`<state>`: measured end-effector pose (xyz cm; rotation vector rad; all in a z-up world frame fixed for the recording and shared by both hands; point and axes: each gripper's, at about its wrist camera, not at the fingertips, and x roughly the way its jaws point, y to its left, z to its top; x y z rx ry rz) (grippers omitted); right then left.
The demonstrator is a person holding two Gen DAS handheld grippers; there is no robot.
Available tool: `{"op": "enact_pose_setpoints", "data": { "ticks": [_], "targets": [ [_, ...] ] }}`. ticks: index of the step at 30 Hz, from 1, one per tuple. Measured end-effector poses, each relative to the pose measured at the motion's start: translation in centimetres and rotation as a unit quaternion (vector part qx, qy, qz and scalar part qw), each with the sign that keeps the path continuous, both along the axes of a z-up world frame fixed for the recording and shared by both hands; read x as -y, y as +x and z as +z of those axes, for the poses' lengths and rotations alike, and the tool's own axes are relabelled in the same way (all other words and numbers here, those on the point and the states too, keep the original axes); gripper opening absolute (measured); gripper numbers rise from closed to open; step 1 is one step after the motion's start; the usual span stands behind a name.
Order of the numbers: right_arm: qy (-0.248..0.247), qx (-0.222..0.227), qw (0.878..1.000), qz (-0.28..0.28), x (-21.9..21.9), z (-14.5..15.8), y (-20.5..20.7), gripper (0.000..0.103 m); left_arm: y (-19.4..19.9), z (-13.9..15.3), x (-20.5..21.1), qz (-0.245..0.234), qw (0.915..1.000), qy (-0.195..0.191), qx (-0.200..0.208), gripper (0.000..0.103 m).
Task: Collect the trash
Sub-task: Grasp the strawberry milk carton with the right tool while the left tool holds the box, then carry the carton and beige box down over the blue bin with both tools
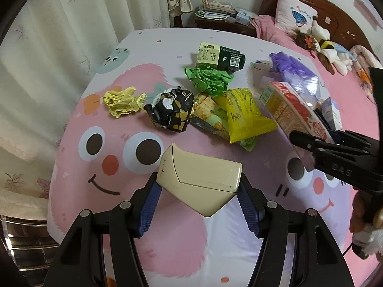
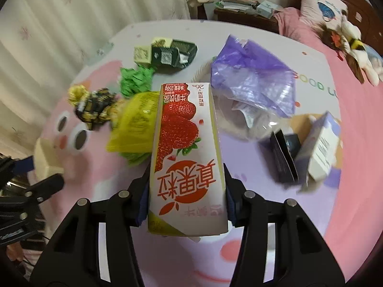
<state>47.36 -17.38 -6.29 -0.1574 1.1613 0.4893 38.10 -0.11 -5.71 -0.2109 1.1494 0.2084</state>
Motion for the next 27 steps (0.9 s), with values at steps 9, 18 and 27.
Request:
{"op": "enact_pose_setpoints", "data": {
  "ticks": [9, 18, 27],
  "targets": [
    [0.06, 0.018, 0.997, -0.038, 1.1, 6.1, -8.5, 0.047, -5.4, 4.3, -0.8, -0.053, 0.9982, 0.005, 0.028, 0.063],
    [0.07, 0.049, 0.991, -0.098, -1.5, 9.4, -19.1, 0.047, -12.7, 7.6, -3.5, -0.14, 0.9874, 0.02, 0.072, 0.063],
    [0.065, 0.068, 0.981, -0.172, -6.5, 10.0, -30.4, 0.047, -21.7, 8.2, -7.7, -0.211, 0.9727, 0.018, 0.095, 0.063]
  ]
}}
